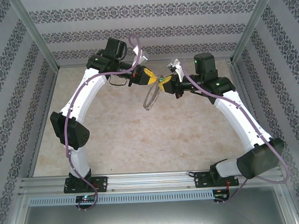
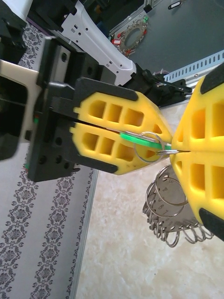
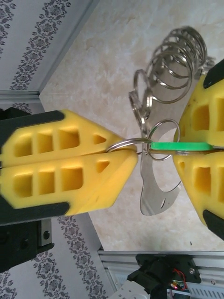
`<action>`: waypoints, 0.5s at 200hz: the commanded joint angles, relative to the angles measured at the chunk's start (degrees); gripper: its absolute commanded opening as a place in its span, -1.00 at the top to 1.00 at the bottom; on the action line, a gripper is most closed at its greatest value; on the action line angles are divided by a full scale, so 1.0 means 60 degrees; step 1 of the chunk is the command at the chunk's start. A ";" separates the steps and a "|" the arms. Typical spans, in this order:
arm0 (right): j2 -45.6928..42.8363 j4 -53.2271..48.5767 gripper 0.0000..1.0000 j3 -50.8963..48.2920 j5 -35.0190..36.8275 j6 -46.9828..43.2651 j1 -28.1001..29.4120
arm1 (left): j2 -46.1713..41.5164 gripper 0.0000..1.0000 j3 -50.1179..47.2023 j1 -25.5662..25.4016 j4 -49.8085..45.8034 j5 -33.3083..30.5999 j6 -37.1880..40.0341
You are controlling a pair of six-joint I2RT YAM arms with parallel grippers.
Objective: Put the keys on the keyring
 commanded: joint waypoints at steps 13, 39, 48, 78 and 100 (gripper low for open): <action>0.0027 -0.0246 1.00 0.0719 -0.0061 -0.0245 0.0049 | 0.0020 1.00 -0.0179 -0.0161 0.0162 0.0153 -0.0049; 0.0190 -0.0515 1.00 0.0966 0.0000 -0.0326 0.0105 | 0.0022 1.00 -0.0247 -0.0168 0.0283 0.0114 -0.0138; 0.0221 -0.0594 1.00 0.0997 0.0062 -0.0342 0.0095 | 0.0002 1.00 -0.0283 -0.0174 0.0411 0.0026 -0.0252; 0.0305 -0.0891 1.00 0.1084 0.0420 -0.0230 0.0025 | -0.0131 0.84 -0.0493 -0.0155 0.1095 -0.0663 -0.0973; 0.0324 -0.1052 1.00 0.1129 0.0562 -0.0082 -0.0065 | -0.0423 0.54 -0.0903 -0.0071 0.1943 -0.1250 -0.1601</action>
